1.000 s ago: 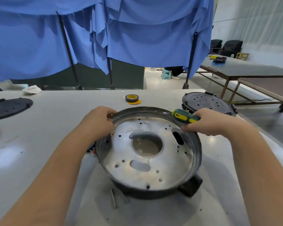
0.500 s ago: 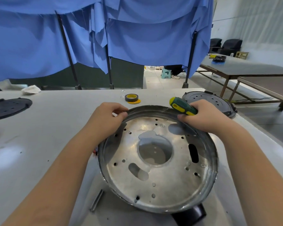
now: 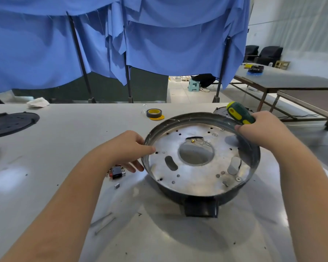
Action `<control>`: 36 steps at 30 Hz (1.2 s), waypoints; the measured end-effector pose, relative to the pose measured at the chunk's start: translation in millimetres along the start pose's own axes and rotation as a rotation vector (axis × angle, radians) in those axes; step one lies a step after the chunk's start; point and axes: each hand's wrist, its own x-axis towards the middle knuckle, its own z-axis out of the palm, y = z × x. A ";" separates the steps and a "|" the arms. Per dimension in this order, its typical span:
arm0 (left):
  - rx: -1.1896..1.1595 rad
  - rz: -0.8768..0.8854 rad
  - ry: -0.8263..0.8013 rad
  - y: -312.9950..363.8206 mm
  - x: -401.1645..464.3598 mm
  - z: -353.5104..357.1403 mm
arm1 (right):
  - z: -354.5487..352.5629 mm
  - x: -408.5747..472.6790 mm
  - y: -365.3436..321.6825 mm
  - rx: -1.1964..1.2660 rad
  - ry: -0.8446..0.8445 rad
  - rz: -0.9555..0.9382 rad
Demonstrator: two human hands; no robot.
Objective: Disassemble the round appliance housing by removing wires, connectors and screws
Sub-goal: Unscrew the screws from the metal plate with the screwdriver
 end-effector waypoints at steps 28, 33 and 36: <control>0.238 0.022 0.098 -0.5 -13.5 -20.4 | -4.7 -14.8 -8.6 -0.116 -0.483 0.080; 0.398 0.209 0.031 18.6 -35.7 -15.8 | -15.7 -16.2 -13.0 -0.022 -0.369 0.000; 0.481 0.202 -0.044 23.8 -41.8 -9.6 | -21.0 -23.2 -23.4 0.085 -0.333 -0.057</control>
